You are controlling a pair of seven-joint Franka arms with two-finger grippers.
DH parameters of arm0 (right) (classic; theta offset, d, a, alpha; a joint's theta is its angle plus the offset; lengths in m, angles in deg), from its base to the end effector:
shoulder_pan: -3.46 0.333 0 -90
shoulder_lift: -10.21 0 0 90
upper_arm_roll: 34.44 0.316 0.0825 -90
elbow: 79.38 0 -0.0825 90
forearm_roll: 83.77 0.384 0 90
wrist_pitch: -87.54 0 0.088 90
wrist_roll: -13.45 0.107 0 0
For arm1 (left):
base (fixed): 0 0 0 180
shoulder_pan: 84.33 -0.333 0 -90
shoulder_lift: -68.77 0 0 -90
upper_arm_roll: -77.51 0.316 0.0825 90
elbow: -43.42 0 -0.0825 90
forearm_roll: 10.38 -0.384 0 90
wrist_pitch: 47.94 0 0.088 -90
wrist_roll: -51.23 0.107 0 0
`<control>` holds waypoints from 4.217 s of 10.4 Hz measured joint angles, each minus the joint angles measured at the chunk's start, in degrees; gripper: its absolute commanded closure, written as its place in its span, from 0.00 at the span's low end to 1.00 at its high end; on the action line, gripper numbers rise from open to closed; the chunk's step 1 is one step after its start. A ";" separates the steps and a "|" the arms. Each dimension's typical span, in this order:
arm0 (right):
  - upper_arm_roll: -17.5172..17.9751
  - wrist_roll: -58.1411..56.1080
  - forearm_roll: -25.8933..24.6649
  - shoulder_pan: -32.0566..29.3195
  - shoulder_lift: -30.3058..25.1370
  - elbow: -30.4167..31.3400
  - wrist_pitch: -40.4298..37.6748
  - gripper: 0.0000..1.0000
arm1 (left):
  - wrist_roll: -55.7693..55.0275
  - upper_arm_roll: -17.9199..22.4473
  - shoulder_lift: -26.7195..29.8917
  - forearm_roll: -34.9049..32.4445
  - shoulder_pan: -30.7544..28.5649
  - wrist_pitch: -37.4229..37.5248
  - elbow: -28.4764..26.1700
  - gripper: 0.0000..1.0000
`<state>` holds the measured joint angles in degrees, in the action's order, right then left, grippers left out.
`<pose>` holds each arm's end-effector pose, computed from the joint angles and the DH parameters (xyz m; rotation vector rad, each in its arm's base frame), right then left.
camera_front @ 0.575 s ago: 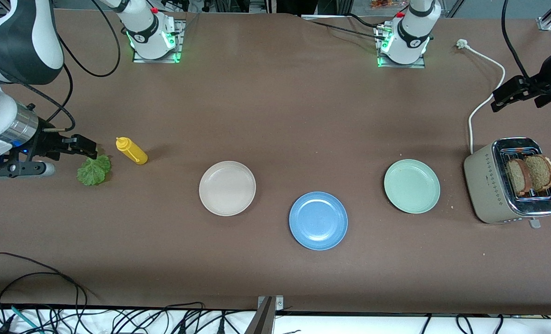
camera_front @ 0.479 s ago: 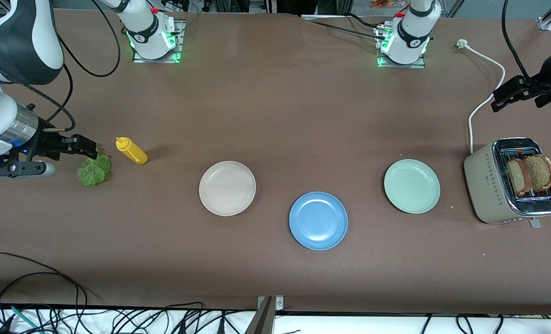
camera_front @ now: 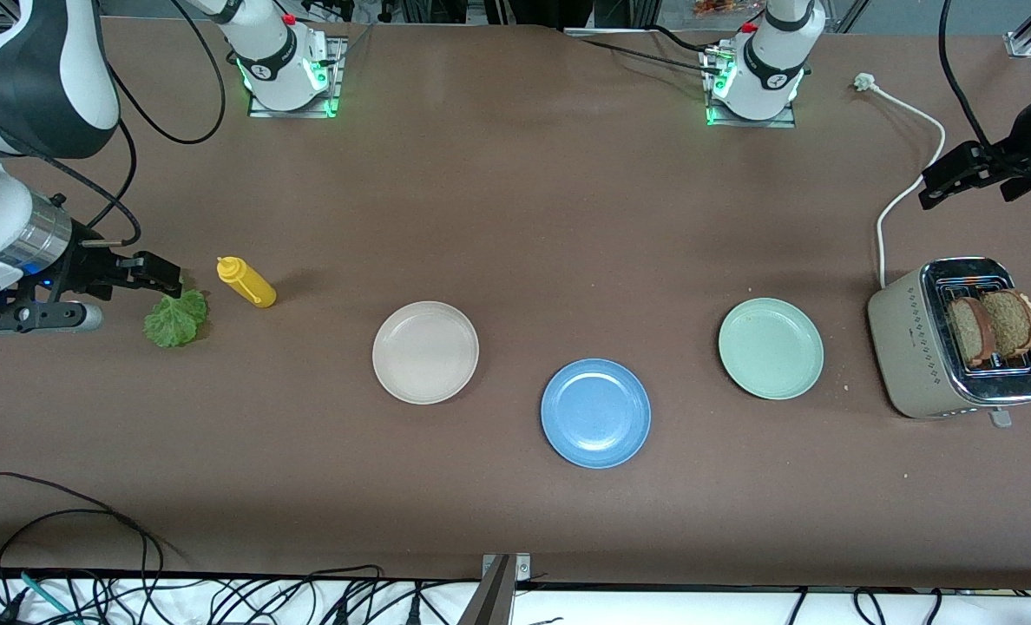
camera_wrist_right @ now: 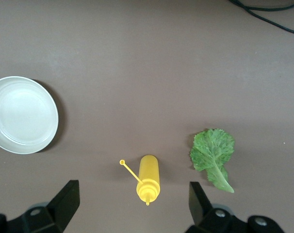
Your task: Make sandwich in blue plate with both arms
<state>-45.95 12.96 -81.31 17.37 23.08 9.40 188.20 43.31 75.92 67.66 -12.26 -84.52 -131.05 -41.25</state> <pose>0.6276 0.0415 0.5199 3.1381 0.0735 -0.0199 0.5483 -0.0094 0.6470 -3.0997 -0.1815 0.0681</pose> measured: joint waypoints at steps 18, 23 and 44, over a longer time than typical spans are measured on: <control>-0.04 0.14 -2.72 1.44 -0.86 -1.95 -1.77 0.00 | 0.22 -0.04 0.00 0.02 -1.14 0.01 -0.25 0.00; -0.02 0.14 -1.68 1.50 -0.69 -3.30 -3.50 0.00 | 0.23 -0.04 0.00 0.02 -1.14 0.01 -0.25 0.00; -0.01 0.14 -1.66 1.51 -0.61 -3.30 -3.93 0.00 | 0.24 -0.04 -0.01 0.02 -1.15 0.01 -0.25 0.00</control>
<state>-45.96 13.10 -82.97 18.89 22.47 6.10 184.27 43.55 75.88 67.65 -12.24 -85.67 -131.04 -41.50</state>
